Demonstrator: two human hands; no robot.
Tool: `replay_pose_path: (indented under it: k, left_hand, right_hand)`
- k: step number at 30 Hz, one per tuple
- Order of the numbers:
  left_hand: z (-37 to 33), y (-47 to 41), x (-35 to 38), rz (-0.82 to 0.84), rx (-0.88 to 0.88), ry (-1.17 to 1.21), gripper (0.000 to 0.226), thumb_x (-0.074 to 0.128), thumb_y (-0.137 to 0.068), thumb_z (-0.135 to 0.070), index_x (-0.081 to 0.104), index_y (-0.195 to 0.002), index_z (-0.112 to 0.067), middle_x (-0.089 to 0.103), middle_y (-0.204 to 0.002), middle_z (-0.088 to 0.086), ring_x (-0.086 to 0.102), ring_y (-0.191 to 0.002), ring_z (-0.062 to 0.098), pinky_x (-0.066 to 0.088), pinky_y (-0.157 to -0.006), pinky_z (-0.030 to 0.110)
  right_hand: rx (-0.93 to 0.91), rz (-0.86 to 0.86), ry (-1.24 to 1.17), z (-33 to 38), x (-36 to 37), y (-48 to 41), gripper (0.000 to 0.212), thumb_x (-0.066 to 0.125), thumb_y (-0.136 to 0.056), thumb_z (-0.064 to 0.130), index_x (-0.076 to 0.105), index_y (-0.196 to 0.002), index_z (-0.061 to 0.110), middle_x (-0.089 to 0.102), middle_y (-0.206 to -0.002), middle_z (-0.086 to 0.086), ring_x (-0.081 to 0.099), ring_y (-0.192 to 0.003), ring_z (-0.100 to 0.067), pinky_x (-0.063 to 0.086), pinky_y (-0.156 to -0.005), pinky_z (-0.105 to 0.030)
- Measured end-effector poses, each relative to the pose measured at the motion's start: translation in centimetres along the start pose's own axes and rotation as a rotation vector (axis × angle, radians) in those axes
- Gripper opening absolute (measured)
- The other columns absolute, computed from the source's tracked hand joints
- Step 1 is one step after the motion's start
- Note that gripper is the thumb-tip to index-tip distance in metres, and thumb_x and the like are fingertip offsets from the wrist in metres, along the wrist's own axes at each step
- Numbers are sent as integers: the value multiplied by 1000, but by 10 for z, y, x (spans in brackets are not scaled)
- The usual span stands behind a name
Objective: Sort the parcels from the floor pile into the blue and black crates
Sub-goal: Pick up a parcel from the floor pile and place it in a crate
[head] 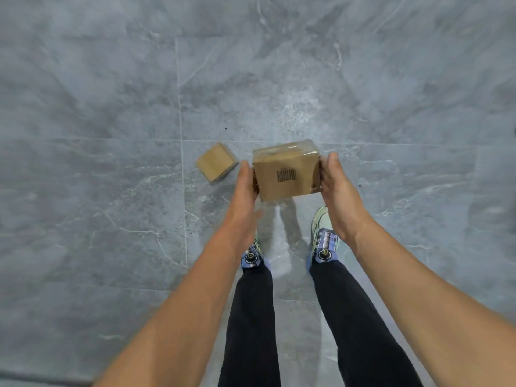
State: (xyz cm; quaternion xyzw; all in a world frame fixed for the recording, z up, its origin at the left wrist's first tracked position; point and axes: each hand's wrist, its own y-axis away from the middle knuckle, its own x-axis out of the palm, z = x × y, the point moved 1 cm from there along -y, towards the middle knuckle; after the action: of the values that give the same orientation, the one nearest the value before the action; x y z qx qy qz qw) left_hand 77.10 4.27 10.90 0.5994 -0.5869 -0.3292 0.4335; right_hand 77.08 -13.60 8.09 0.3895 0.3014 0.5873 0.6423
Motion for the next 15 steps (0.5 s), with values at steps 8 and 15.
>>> replay_pose_path:
  k: [8, 15]
  left_hand:
    - [-128, 174, 93, 113, 252, -200, 67, 18, -100, -73, 34, -158, -40, 42, -156, -23, 35, -145, 0, 24, -123, 48]
    - [-191, 303, 158, 378, 432, -411, 58, 16, -98, -78, 46, -143, -59, 45, -148, -35, 32, -143, -10, 18, -123, 53]
  right_hand:
    - [-294, -77, -137, 144, -42, 195, 42, 22, -109, 58, 58, -129, 52, 63, -126, 39, 50, -126, 19, 34, -106, -12]
    - [-527, -190, -245, 209, -75, 345, 49, 15, -111, 54, 60, -129, 47, 68, -123, 34, 56, -121, 17, 42, -94, -9]
